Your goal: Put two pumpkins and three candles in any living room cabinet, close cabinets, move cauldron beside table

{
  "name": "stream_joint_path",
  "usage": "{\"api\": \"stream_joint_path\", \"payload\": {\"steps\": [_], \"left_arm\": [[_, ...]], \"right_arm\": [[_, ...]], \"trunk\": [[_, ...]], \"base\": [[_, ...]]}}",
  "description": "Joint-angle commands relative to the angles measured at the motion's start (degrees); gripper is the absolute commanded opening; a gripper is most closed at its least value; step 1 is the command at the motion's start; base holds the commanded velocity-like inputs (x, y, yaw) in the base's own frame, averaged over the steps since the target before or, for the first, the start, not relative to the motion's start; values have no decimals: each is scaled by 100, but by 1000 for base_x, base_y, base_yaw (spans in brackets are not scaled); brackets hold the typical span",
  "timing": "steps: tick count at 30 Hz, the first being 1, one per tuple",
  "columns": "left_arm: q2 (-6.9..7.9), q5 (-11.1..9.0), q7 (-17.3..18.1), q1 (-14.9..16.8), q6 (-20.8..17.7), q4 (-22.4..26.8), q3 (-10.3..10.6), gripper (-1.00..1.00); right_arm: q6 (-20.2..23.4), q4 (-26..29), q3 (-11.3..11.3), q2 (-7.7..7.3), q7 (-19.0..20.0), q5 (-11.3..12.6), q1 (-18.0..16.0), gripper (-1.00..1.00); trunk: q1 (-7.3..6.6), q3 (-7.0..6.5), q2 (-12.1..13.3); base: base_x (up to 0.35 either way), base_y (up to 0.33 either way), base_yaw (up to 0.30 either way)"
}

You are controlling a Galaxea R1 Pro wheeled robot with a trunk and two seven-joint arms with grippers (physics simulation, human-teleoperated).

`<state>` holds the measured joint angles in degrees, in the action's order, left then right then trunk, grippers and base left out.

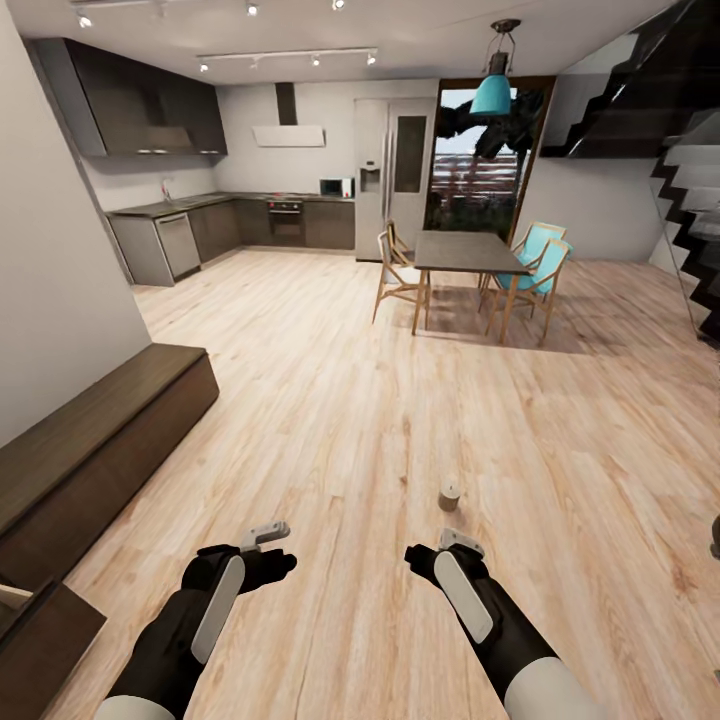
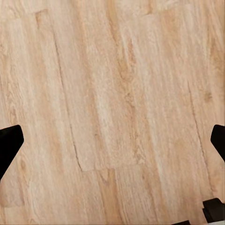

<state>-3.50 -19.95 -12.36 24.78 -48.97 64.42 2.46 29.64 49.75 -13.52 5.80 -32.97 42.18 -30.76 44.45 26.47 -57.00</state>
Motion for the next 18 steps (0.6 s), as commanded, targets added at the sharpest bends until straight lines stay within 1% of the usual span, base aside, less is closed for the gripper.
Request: {"api": "stream_joint_path", "payload": {"steps": [1,8,18], "left_arm": [[1,1,-1,-2,1,0,0,100],[-1,0,-3,-1,9,0,8,100],[0,0,-3,0,5,0,9,100]], "right_arm": [[-1,0,-1,0,0,-11,0,100],[10,-41,3,0,-1,-58,8,100],[-11,-23,21,8,-3,8,9,100]], "trunk": [[0,1,0],[0,2,0],[0,3,0]], "base": [[237,0,-24],[303,0,-7],[329,0,0]]}}
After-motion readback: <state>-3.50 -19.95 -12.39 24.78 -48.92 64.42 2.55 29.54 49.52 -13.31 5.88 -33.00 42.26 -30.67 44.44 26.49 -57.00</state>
